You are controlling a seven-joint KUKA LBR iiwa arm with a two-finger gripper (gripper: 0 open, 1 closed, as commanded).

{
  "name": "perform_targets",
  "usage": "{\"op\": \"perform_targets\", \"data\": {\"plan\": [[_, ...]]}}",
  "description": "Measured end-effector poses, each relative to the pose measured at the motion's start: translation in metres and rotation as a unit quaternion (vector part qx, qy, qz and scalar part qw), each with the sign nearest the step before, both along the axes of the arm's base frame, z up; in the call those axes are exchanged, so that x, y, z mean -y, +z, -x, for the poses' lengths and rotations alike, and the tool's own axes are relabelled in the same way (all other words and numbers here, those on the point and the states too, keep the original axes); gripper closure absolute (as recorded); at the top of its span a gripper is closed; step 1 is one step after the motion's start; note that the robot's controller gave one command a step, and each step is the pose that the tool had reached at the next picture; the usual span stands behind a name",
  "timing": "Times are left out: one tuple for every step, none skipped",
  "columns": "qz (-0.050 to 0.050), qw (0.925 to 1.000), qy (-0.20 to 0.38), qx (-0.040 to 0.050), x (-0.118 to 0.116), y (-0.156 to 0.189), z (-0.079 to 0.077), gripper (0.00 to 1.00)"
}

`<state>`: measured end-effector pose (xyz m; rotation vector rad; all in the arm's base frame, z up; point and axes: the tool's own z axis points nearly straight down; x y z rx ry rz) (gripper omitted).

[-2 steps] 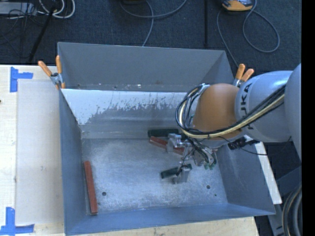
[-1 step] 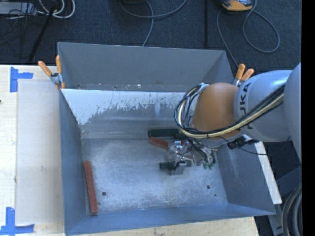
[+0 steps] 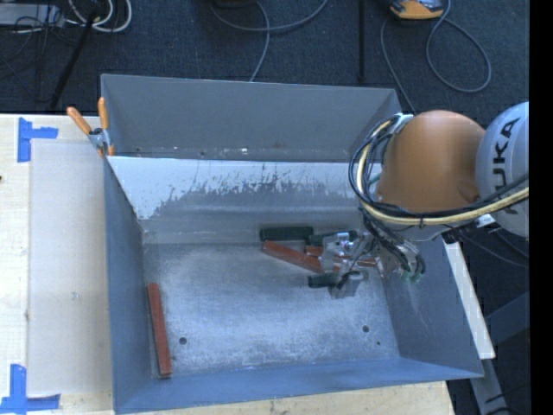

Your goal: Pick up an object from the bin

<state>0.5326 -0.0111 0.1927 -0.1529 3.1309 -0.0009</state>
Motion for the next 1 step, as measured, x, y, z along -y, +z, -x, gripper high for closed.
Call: {"op": "perform_targets", "data": {"plan": [[0.001, 0.9892, 0.147, -0.0013, 0.0091, 0.0624, 0.0111, 1.00]]}}
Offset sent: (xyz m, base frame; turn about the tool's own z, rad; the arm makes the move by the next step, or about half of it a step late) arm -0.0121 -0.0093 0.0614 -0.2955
